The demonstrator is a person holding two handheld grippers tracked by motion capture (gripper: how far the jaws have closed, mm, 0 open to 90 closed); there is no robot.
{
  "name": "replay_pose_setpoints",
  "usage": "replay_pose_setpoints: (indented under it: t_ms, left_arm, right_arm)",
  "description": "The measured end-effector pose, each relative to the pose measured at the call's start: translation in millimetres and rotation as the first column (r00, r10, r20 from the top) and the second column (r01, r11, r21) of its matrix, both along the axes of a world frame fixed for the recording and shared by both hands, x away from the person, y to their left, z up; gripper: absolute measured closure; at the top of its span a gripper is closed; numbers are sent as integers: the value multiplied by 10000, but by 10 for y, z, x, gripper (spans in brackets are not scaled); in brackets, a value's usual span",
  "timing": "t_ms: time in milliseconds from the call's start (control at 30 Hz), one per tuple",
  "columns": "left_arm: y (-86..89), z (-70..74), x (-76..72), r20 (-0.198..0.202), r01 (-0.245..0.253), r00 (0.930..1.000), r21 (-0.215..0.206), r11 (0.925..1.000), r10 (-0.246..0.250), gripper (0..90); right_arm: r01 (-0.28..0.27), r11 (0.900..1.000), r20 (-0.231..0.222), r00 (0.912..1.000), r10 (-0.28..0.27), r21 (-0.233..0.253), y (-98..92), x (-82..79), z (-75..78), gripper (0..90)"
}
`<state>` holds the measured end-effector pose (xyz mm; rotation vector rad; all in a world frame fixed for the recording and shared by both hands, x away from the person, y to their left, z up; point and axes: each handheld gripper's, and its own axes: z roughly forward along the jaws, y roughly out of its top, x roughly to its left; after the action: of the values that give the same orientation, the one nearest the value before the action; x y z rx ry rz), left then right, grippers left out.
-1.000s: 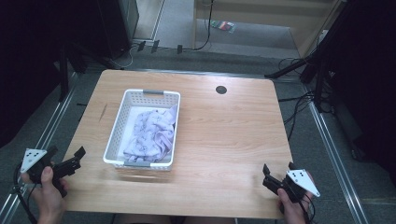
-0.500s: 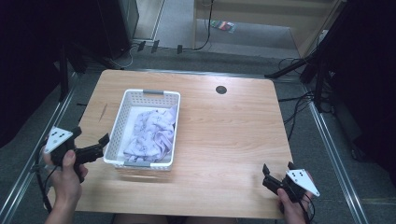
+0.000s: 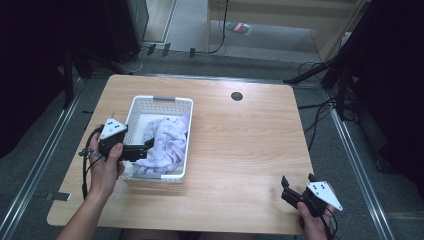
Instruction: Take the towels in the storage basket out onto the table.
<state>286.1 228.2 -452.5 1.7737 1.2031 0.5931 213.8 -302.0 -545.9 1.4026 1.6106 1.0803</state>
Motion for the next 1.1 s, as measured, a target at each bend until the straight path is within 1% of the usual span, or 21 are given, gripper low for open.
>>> replay_pose_setpoints:
  t_ms: [33,167,233,300,367,433,467,500,533,567,600,633,667,700,767,833,867,900,933,1067,1100]
  left_arm:
    - [-35,-13,45,-155,194,9997,68,9998,-193,0]
    - [-129,-43,158,-450,692,9967,323,9971,-677,0]
    - [-171,-54,212,-603,930,9942,604,9938,-894,0]
    - [-206,-81,273,-751,1205,9905,685,9903,-1154,0]
    - [-248,-119,341,-971,1296,9880,1007,9864,-1199,0]
    - [-270,-149,388,-1118,1419,9851,1006,9848,-1305,0]
    - [-281,-167,414,-1264,1561,9816,1017,9825,-1428,0]
    - [-309,-212,454,-1244,1695,9799,1072,9797,-1560,0]
    - [-309,-212,454,-1244,1695,9799,1072,9797,-1560,0]
    - [-339,-252,494,-1455,1672,9781,1255,9779,-1485,2]
    - [-339,-252,494,-1455,1672,9781,1255,9779,-1485,27]
    - [-356,-272,507,-1422,1530,9810,1496,9768,-1319,27]
    - [-375,-294,523,-1440,1337,9835,1689,9765,-1097,59]
    - [-390,-317,537,-1527,1268,9833,1813,9752,-995,108]
    - [-417,-364,564,-1870,1351,9772,1831,9738,-1004,101]
    - [-440,-403,583,-2093,1487,9721,1983,9688,-1064,108]
    - [-448,-415,590,-2250,1562,9682,2021,9668,-1094,108]
    - [-461,-434,599,-2463,1600,9631,1990,9668,-1087,119]
    - [-463,-445,607,-2514,1572,9623,2043,9662,-1034,125]
    - [-457,-462,636,-2884,1458,9537,1964,9696,-850,135]
    - [-464,-462,641,-3002,1444,9504,1940,9703,-814,138]
  right_arm:
    - [-2,10000,6,10000,2,-1,-1,1,0,92]
    - [-12,10000,0,10000,12,16,-2,0,0,92]
    - [-32,10000,4,10000,32,28,-4,1,0,92]
    - [-39,10000,-11,10000,39,27,-4,2,0,92]
    - [-34,10000,-13,10000,34,26,-2,2,0,92]
    - [-31,10000,-5,10000,31,24,-2,1,0,92]
    - [-42,10000,1,10000,42,28,-3,1,0,92]
    - [-46,10000,19,10000,46,21,-8,2,-1,92]
    - [-46,10000,19,10000,46,21,-8,2,-1,92]
    - [-49,10000,8,10000,49,18,-7,2,-1,92]
    - [-49,10000,8,10000,49,18,-7,2,-1,92]
    - [-53,10000,-2,10000,53,37,-5,2,-1,92]
    - [-55,10000,-5,10000,55,39,-4,2,-1,92]
    - [-58,10000,11,10000,58,20,-7,2,-1,92]
    - [-63,10000,18,10000,63,25,-8,2,-1,92]
    - [-65,10000,12,10000,65,38,-6,0,-1,92]
    - [-65,10000,12,10000,65,38,-6,0,-1,92]
    - [-66,10000,15,10000,66,40,-6,0,-1,92]
    - [-71,10000,17,10000,71,43,-6,0,-1,92]
    - [-81,10000,16,10000,81,42,-6,1,-1,92]
    - [-81,10000,8,10000,81,48,-5,-1,0,92]
